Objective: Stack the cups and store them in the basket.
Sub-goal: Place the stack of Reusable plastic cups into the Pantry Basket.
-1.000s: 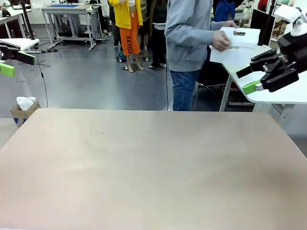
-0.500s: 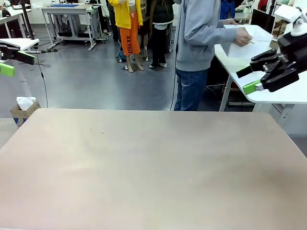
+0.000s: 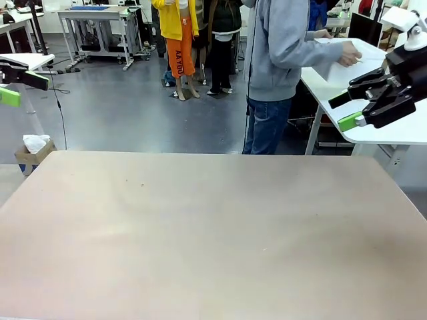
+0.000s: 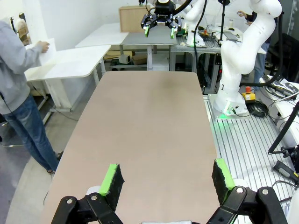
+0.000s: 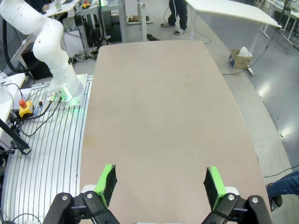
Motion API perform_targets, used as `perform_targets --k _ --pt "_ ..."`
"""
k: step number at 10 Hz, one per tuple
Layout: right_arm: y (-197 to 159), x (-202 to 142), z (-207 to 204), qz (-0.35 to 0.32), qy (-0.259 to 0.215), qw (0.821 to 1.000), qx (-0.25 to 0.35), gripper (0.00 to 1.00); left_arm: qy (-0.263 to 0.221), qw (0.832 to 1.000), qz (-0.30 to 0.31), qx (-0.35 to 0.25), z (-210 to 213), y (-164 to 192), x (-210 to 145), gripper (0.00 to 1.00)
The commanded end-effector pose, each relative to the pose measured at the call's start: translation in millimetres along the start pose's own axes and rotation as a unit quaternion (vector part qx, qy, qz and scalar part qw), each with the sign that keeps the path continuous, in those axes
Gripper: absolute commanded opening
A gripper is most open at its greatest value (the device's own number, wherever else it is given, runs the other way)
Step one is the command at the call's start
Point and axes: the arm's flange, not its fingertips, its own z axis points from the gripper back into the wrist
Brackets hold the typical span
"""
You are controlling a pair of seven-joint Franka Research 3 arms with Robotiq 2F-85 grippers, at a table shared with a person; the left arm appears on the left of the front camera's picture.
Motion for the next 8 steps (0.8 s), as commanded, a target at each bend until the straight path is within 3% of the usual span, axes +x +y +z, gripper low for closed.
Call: perform_targets --k 1,8 --pt "-0.1 4.9 -0.2 -0.011 -0.011 1.000 0.002 1.00 0.000 1.000 0.008 -0.004 1.1 -1.1 4.1 1.00" --pt "-0.1 4.9 -0.2 -0.011 -0.011 1.000 0.002 1.00 0.000 1.000 0.008 -0.004 1.1 -1.1 4.1 1.00"
